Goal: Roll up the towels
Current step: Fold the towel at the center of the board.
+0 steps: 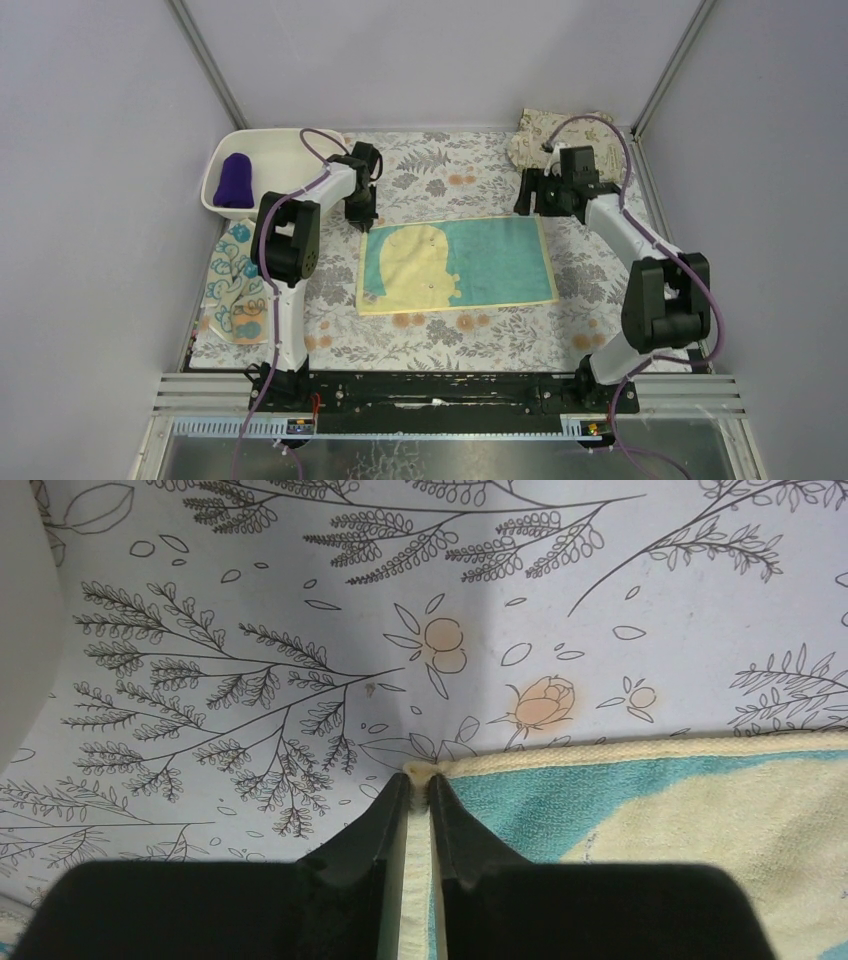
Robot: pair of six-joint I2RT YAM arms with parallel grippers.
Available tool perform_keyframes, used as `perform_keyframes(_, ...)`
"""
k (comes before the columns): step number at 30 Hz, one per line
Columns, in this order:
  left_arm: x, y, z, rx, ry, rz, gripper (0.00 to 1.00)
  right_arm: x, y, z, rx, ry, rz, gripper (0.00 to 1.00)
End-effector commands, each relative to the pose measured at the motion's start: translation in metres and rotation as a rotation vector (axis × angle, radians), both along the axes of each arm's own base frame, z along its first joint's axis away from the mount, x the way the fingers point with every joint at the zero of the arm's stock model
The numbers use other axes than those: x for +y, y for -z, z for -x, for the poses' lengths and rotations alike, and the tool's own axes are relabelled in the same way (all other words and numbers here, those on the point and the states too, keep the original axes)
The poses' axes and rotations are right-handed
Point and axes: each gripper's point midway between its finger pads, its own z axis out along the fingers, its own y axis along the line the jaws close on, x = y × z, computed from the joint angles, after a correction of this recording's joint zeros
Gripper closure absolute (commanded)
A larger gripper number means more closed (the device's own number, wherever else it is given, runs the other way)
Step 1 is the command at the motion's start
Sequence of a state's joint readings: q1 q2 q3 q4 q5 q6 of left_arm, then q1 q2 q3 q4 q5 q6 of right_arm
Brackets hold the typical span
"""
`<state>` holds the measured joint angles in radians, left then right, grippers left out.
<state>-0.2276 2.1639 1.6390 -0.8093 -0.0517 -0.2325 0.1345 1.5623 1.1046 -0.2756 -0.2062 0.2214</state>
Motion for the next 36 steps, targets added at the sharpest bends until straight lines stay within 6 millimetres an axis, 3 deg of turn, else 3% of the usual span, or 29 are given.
perform_keyframes(1,0.015,0.04,0.018,0.109,0.011,-0.064,0.93,-0.003,-0.006,-0.033,-0.003,-0.155,0.082,0.22)
perform_keyframes(7,0.02,0.039,0.014,0.099,0.011,-0.101,1.0,-0.024,0.013,-0.054,0.064,-0.29,0.157,0.32)
perform_keyframes(13,0.022,0.037,0.011,0.096,0.01,-0.117,1.0,-0.036,0.028,-0.066,0.095,-0.376,0.235,0.42)
perform_keyframes(17,0.024,0.035,0.01,0.088,0.007,-0.131,1.0,-0.042,0.048,-0.07,0.174,-0.421,0.272,0.52)
perform_keyframes(27,0.023,0.035,0.01,0.09,0.012,-0.137,1.0,-0.038,0.067,-0.069,0.217,-0.474,0.268,0.53)
perform_keyframes(36,0.023,0.037,0.011,0.093,0.018,-0.147,1.0,-0.04,0.097,-0.064,0.278,-0.5,0.315,0.56)
